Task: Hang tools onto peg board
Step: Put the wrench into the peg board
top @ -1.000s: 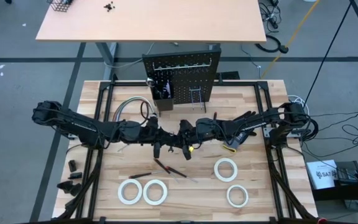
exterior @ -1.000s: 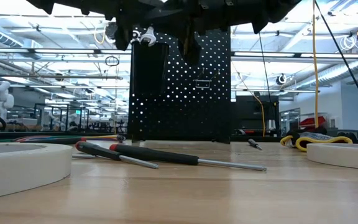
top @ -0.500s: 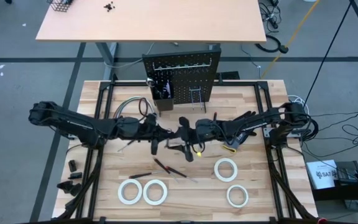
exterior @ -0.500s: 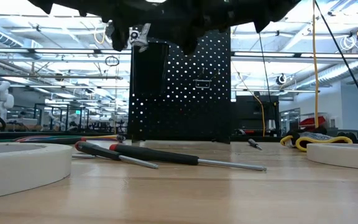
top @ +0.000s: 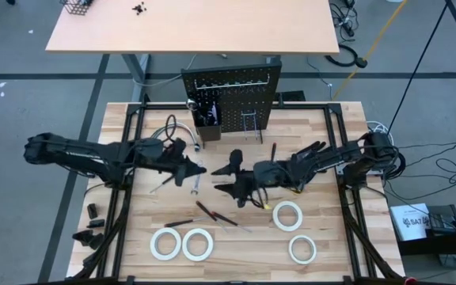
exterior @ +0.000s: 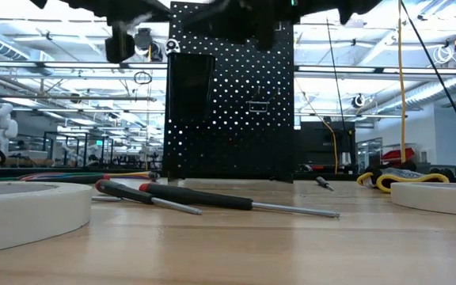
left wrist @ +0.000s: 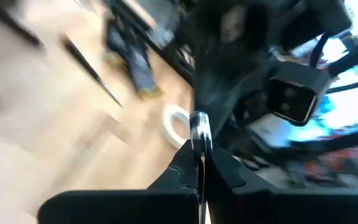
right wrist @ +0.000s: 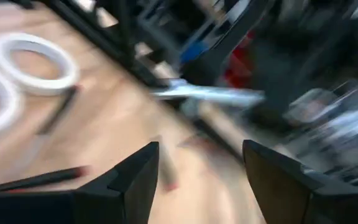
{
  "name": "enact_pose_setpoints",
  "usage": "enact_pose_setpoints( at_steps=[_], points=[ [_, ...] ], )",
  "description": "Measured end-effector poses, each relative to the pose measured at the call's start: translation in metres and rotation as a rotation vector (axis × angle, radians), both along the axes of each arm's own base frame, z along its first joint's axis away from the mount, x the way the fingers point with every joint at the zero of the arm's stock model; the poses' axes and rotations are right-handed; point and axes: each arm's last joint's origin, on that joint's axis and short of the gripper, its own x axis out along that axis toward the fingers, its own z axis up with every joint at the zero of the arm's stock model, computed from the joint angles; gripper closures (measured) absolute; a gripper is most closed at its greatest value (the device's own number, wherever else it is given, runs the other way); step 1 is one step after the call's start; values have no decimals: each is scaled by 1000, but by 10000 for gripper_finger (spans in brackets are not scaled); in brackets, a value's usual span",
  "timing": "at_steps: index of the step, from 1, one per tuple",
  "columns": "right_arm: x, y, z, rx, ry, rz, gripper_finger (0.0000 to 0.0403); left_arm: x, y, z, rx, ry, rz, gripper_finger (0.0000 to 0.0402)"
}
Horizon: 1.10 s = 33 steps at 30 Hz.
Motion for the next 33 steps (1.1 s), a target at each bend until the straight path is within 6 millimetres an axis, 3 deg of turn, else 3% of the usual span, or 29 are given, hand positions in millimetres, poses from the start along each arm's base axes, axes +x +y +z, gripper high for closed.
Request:
enact_pose_setpoints(
  at_steps=[7,16,33],
  points=[
    [-5,30,22,-533,-191,-14,194,10,-2,-1,-192,-19,-31,399],
    [-3,36,30,-730,-131,-58,195,16,4,24,-324,-275,-28,399],
    [-3,37,33,-841,-138,-58,196,51,4,3,-501,-286,-4,399]
  ],
)
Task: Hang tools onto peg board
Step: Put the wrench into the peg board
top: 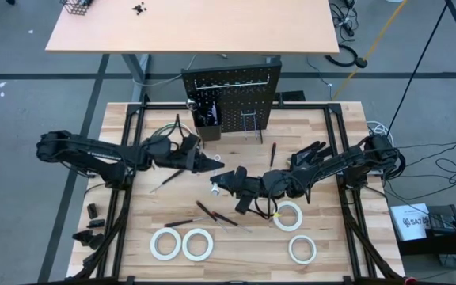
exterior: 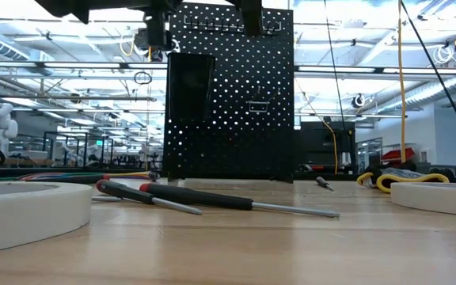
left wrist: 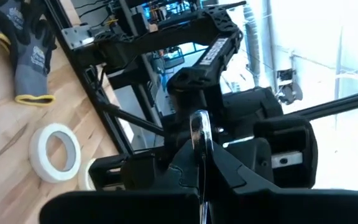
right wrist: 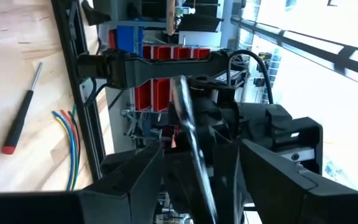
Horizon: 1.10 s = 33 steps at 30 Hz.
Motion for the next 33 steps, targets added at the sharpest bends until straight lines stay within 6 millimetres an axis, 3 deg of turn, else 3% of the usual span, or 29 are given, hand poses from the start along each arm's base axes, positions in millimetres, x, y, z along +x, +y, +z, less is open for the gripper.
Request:
enact_pose_setpoints(
  at_steps=[5,17,26,33],
  points=[
    [0,0,0,-20,3,-1,215,2,0,-3,-4,9,-10,399],
    [-1,2,0,-158,23,-1,325,2,0,-2,-135,27,-19,399],
    [-1,2,0,-164,23,-3,375,2,0,-4,-202,56,-10,399],
    [0,1,-2,-166,36,-30,391,2,1,-5,-224,69,25,330]
  ],
)
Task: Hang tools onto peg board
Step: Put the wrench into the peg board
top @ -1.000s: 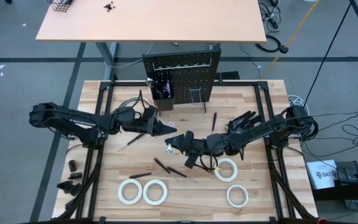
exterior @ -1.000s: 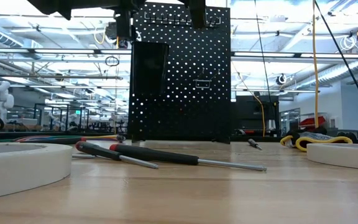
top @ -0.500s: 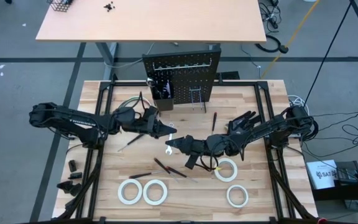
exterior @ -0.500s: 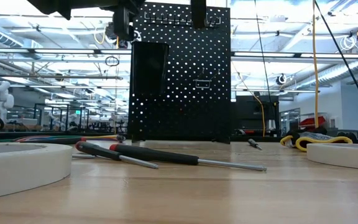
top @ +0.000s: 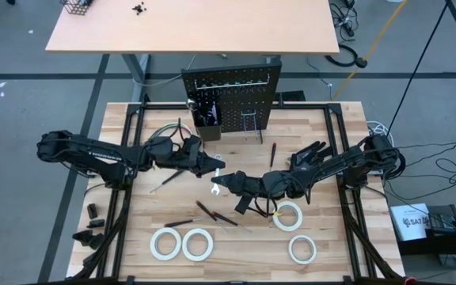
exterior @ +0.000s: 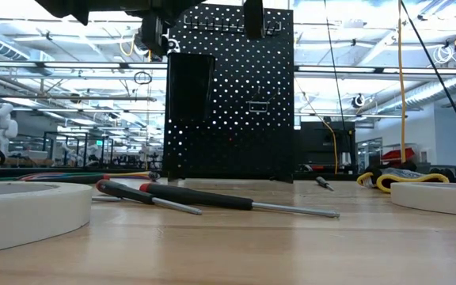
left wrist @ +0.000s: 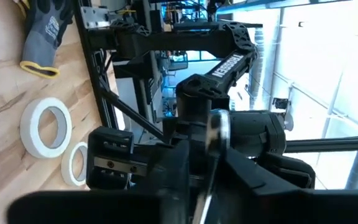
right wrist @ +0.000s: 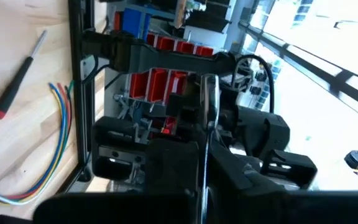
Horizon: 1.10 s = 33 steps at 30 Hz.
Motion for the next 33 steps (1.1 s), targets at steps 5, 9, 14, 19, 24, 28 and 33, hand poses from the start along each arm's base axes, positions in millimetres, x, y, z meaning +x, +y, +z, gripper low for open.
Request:
enact_pose_setpoints(
  at_steps=[5,9,14,19,24,28,33],
  points=[
    [-1,-1,7,109,-83,-27,392,0,6,0,99,-13,-15,278],
    [-2,-2,11,238,-146,-16,393,-3,17,3,250,-35,-55,263],
    [-8,-6,23,334,-196,-99,394,-15,30,13,410,-91,-30,261],
    [-16,-10,30,465,-205,-150,394,-36,39,23,575,-70,10,260],
    [-32,-28,48,850,-215,-121,394,-57,33,27,923,-43,-33,260],
    [-44,-46,52,1310,-132,-70,394,-63,20,32,1082,-117,-75,261],
    [-47,-57,52,1691,11,45,394,-58,8,34,1215,-202,-102,261]
  ],
)
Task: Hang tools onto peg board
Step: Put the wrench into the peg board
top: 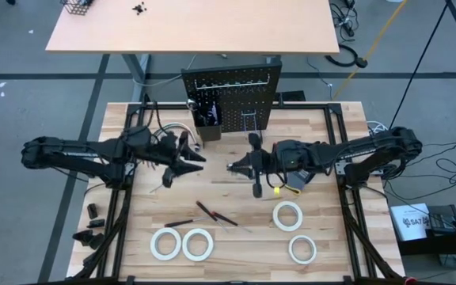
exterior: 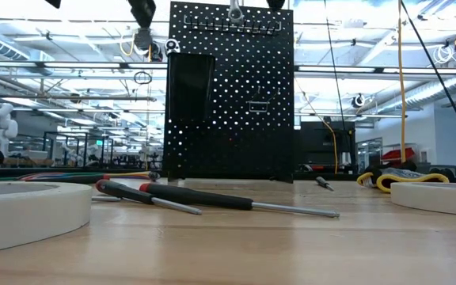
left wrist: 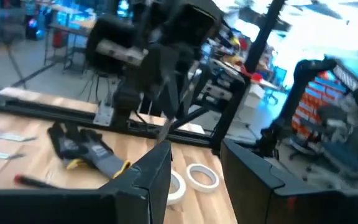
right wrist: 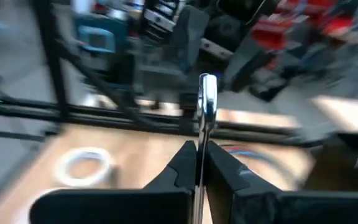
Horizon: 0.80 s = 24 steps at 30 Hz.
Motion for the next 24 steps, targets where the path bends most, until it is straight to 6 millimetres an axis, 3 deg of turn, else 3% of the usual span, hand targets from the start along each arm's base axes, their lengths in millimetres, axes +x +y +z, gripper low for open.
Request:
enact_pose_setpoints(
  at_steps=[15,24],
  points=[
    [24,1,-7,237,-156,29,394,33,-17,-24,35,49,-31,261],
    [27,0,-8,262,-175,-30,394,43,-17,-22,33,-36,-9,261]
  ],
)
